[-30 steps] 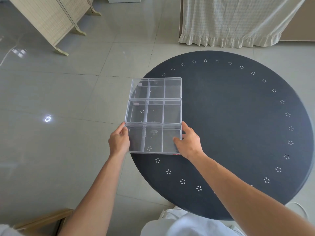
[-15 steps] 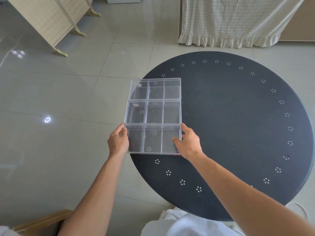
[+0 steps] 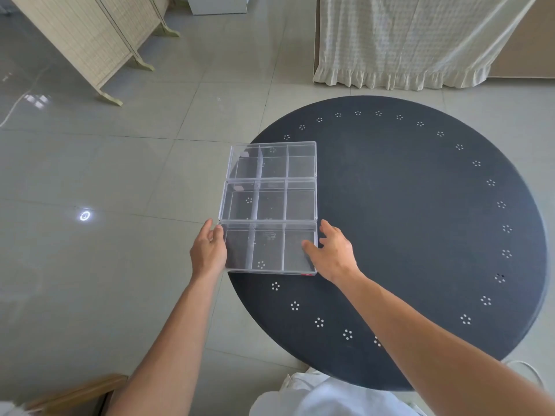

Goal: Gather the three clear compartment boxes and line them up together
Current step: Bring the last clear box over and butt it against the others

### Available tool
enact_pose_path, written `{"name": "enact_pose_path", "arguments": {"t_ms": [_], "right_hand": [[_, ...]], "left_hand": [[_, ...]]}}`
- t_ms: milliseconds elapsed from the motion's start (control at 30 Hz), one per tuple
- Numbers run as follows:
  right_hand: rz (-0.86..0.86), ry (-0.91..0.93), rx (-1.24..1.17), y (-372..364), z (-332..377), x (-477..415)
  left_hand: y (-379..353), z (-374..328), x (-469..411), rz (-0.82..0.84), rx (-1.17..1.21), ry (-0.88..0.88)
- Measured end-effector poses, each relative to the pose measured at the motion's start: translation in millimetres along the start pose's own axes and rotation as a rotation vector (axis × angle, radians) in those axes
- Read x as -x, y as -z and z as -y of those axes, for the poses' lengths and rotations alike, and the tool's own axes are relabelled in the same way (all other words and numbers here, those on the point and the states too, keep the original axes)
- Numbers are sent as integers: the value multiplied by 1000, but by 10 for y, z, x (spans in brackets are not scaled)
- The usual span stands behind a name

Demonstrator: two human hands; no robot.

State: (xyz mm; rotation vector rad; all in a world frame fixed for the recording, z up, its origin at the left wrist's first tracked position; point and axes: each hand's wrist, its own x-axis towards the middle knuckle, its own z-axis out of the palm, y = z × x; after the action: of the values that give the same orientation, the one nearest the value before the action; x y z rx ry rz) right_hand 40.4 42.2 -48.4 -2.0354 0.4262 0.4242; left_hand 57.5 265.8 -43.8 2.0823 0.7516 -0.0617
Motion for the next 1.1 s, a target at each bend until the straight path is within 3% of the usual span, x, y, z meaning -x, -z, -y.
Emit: {"name": "enact_pose_path", "arguments": {"t_ms": [300, 500, 700, 1100], "right_hand": [[11, 149, 177, 144, 59, 114], [-151, 247, 419, 502, -230, 187], [-212, 146, 638, 861, -760, 157], [-149, 34, 805, 1089, -1412, 147]], "left_hand": [[-61, -157, 37, -85, -295, -289], [-548, -496, 313, 65, -461, -615], [-1181, -622, 686, 226, -602, -859], [-1951, -329, 991, 412, -815, -865]]}}
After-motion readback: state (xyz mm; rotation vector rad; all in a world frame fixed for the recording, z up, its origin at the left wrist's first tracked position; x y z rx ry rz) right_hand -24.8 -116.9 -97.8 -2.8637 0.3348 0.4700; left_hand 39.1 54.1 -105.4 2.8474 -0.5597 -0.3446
